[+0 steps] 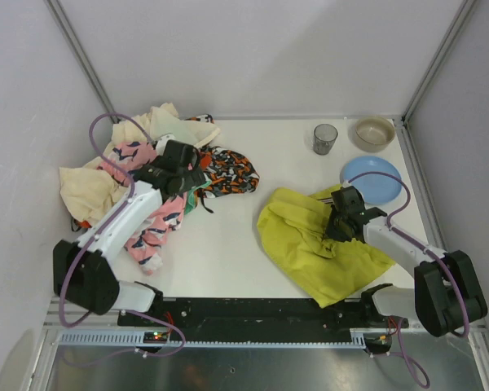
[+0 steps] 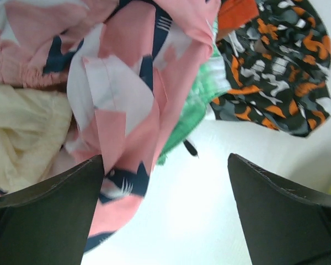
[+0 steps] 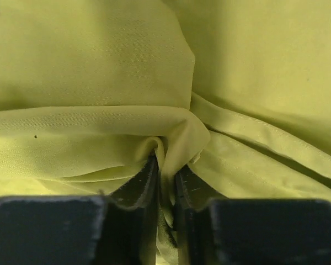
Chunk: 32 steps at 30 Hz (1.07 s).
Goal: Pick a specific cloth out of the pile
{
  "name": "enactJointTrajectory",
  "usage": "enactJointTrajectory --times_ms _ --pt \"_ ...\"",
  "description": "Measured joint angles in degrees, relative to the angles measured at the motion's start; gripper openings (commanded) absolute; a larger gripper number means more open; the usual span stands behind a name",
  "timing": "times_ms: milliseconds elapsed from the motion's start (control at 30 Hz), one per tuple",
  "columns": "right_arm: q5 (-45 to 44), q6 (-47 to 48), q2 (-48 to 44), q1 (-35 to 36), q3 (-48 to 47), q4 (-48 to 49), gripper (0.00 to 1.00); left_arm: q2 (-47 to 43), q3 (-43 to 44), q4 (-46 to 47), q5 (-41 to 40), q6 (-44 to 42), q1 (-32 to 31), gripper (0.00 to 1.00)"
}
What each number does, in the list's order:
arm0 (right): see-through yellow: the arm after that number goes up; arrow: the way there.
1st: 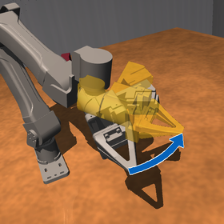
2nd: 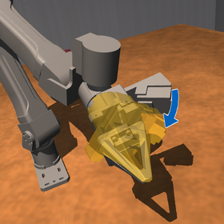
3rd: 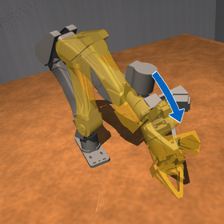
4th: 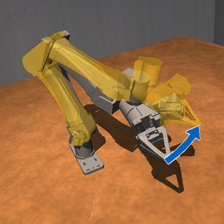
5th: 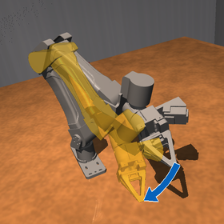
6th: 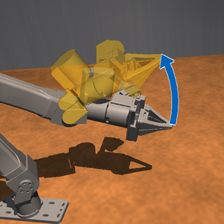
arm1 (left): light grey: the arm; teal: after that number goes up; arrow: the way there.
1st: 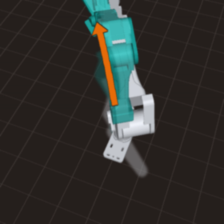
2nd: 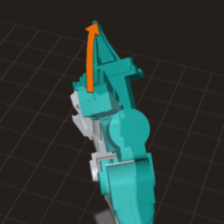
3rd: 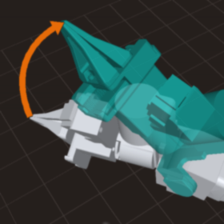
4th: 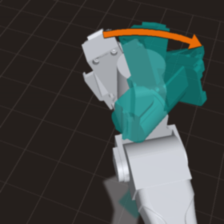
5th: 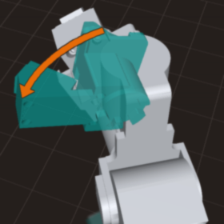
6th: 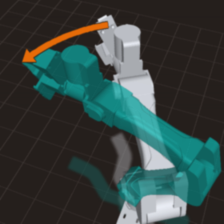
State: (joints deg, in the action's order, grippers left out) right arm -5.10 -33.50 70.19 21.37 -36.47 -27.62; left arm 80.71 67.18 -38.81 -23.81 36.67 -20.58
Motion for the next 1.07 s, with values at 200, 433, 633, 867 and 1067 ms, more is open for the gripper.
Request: enactJointTrajectory --times_ms 200,433,633,867,1067 --pt "7.63 1.31 3.8 -1.49 0.04 8.24 0.71 -9.86 -4.55 0.04 2.56 0.83 -1.68 1.0" --pt "11.69 8.13 -11.39 -2.54 0.04 9.07 0.99 -19.04 -8.61 0.0 4.79 0.9 -1.86 1.0" --pt "7.91 12.44 -32.57 -3.8 -0.98 10.69 0.99 -25.09 -9.99 0.46 4.94 0.96 -1.92 1.0" --pt "-2.03 13.66 -42.71 -3.98 -1.38 10.43 0.99 -29.97 -12.35 0.55 3.91 1.75 -1.92 1.0" --pt "-6.71 14.67 -45.44 -3.98 -1.01 8.74 0.99 -31.8 -13.03 0.55 3.21 2.36 -1.95 1.0"
